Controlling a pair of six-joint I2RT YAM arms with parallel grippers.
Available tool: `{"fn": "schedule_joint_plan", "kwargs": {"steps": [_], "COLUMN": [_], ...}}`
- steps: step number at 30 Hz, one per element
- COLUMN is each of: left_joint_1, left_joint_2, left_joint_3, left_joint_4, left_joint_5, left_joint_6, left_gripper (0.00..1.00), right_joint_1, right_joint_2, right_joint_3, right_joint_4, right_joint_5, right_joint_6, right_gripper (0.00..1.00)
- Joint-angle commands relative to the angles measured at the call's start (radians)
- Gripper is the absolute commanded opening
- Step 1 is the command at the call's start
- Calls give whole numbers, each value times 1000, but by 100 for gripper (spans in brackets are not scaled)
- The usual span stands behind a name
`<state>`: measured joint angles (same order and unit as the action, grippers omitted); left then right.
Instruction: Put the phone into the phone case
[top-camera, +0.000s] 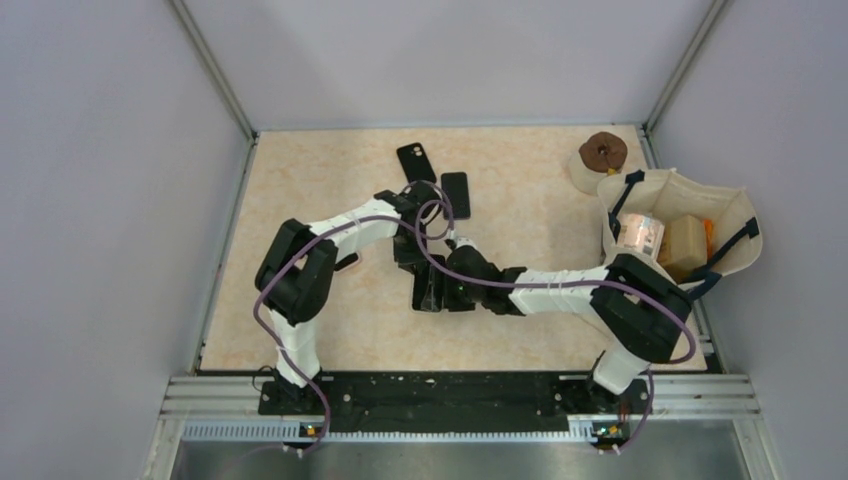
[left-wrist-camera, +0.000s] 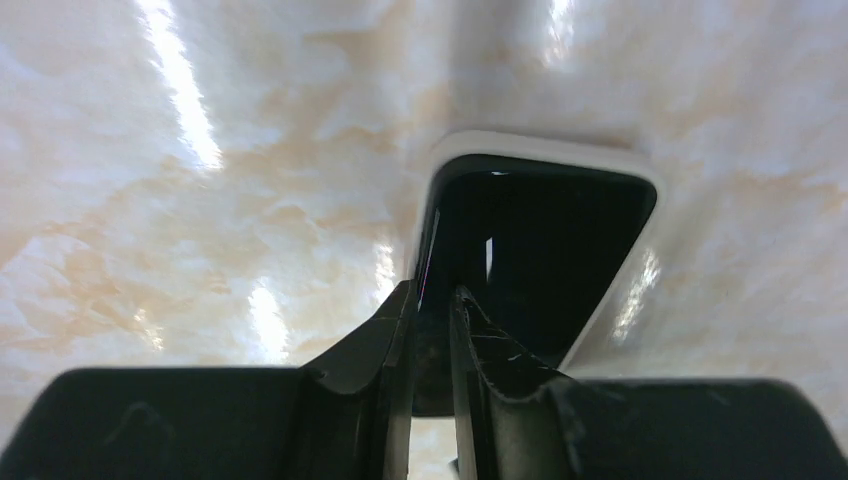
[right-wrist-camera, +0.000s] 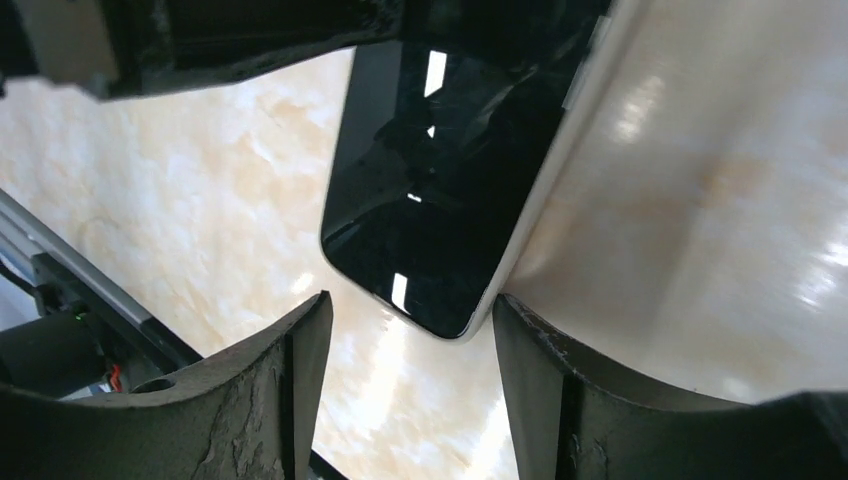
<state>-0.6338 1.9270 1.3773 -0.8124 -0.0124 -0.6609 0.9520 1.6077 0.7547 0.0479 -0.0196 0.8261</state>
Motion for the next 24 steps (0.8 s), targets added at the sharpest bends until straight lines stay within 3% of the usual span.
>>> {"fn": "schedule_joint_plan", "kwargs": {"steps": [1,5,10,15,24], "left_joint_1": [61,135,182,186,121], "left_joint_2": [-101,-98,-63,30,189], "left_joint_3": [-66,-113,-68,57,178], "left_joint_4": [142,136,112,42,19], "left_joint_5": [-40,-39,-27,-35,88], "left_joint_6": [-77,-90,-47,0,28], "left_gripper": [23,21,21,22,18], "right_joint_1": [72,134,105,49,-131], "right_joint_2": [126,218,229,57,-256], "right_joint_3": [93,206,221,91,-66], "right_joint_4": [116,91,91,66,-89], "right_joint_5": [-13,14,14,46,102], "right_joint_6": [31,37,17,-4,-78], "right_gripper": [61,63,64,66,71]}}
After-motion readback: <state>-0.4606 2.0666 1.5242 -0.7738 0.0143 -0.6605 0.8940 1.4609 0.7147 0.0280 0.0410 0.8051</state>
